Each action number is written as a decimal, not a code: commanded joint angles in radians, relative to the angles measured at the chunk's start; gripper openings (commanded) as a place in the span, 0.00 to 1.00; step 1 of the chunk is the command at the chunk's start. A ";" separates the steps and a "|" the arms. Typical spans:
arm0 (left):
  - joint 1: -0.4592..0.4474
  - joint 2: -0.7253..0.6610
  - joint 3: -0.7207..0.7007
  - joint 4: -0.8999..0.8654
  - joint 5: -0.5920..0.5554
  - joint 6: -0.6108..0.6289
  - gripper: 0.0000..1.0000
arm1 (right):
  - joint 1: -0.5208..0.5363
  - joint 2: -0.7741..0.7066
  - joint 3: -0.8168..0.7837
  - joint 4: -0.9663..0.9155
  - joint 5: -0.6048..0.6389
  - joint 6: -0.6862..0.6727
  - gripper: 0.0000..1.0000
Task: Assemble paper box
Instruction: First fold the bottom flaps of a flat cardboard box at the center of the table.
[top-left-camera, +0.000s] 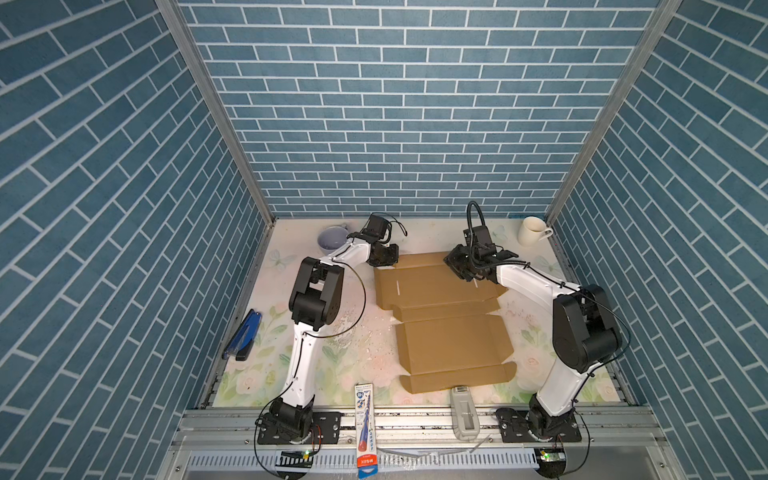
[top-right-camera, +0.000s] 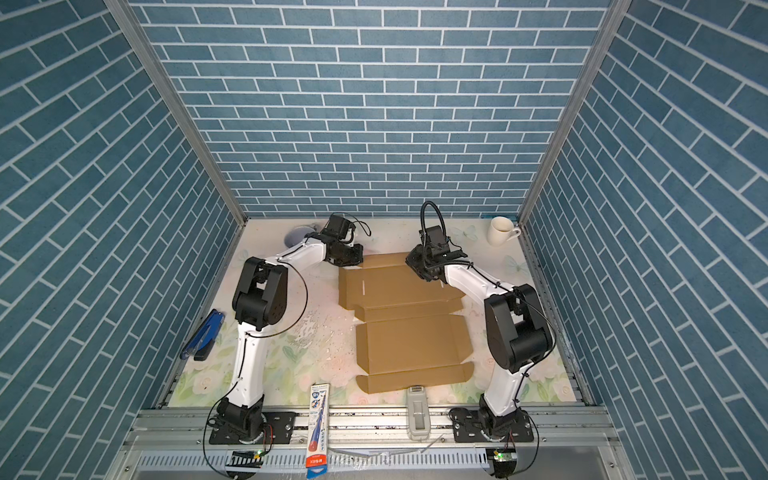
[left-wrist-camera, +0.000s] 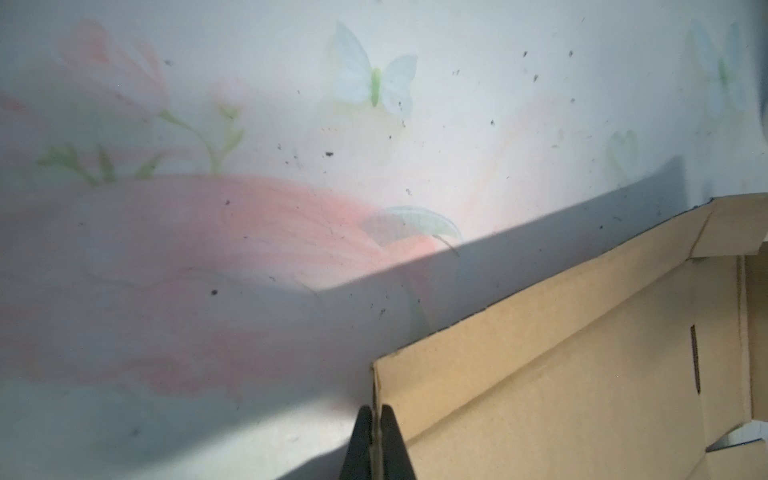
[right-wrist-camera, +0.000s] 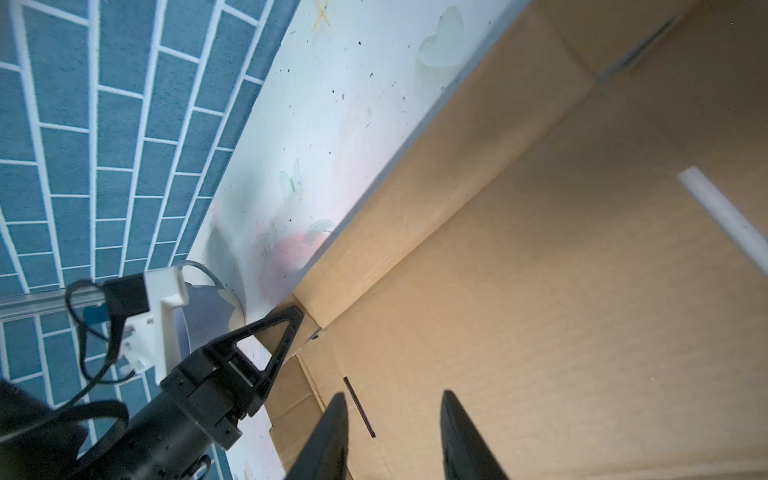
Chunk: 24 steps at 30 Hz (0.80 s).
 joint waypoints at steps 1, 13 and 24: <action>-0.016 -0.148 -0.129 0.205 -0.053 -0.006 0.00 | -0.006 0.007 0.038 -0.027 -0.015 0.031 0.46; -0.107 -0.477 -0.591 0.737 -0.287 0.035 0.00 | -0.006 -0.062 0.071 0.020 0.030 0.207 0.90; -0.177 -0.606 -0.833 1.034 -0.459 0.070 0.00 | 0.011 -0.140 0.076 -0.002 0.055 0.260 0.95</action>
